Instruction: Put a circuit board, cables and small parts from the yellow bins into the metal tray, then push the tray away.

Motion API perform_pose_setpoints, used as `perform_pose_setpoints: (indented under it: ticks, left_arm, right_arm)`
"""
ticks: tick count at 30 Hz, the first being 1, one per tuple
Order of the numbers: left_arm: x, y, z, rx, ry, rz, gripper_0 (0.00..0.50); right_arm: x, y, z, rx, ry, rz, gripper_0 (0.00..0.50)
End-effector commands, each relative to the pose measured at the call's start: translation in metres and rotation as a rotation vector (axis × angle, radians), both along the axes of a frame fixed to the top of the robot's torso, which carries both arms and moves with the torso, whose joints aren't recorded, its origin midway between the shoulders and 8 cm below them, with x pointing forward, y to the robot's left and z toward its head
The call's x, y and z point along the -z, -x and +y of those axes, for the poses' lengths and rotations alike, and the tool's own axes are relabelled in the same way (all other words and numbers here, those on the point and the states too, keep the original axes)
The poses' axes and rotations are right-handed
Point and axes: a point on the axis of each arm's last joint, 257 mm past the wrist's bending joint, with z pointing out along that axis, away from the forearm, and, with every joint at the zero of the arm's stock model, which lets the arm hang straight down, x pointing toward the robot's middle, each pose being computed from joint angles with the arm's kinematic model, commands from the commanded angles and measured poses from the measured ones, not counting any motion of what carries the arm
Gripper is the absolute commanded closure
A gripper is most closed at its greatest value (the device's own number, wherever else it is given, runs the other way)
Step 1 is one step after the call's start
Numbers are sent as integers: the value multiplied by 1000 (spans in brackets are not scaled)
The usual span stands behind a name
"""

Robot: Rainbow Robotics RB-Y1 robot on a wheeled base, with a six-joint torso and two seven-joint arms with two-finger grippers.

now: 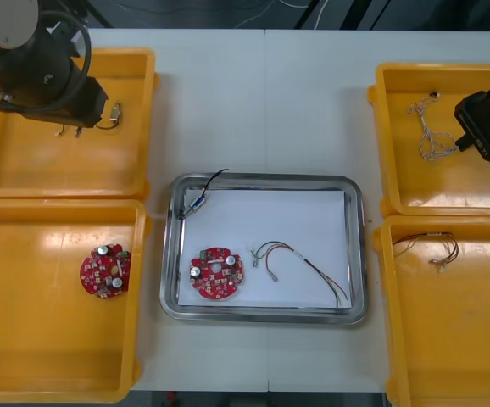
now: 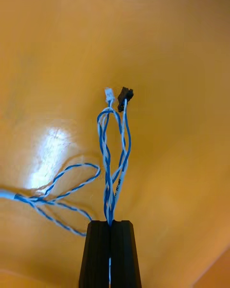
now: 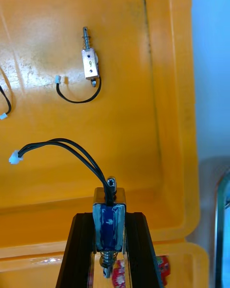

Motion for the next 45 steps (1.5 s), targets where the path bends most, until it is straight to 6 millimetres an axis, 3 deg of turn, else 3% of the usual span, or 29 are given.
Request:
perform_pose_setpoints:
  ticks: [1,14,21,27,33,45]
  left_arm:
    - [-12,3,-32,2,73,-49,500]
    - [-17,13,-83,25,129,-84,500]
    - [-15,18,-91,36,140,-95,500]
    - [-14,19,-92,41,142,-90,500]
    - [-14,20,-93,41,148,-90,500]
    - [-15,20,-92,32,154,-90,500]
  right_arm:
    - [-34,6,-19,43,14,-35,500]
    - [-78,31,-9,-55,64,-39,500]
    - [-93,53,-15,-173,178,-54,500]
    - [-114,60,-15,-285,261,-132,500]
    - [-128,73,11,-428,296,-221,500]
    - [-132,102,98,-940,452,-245,500]
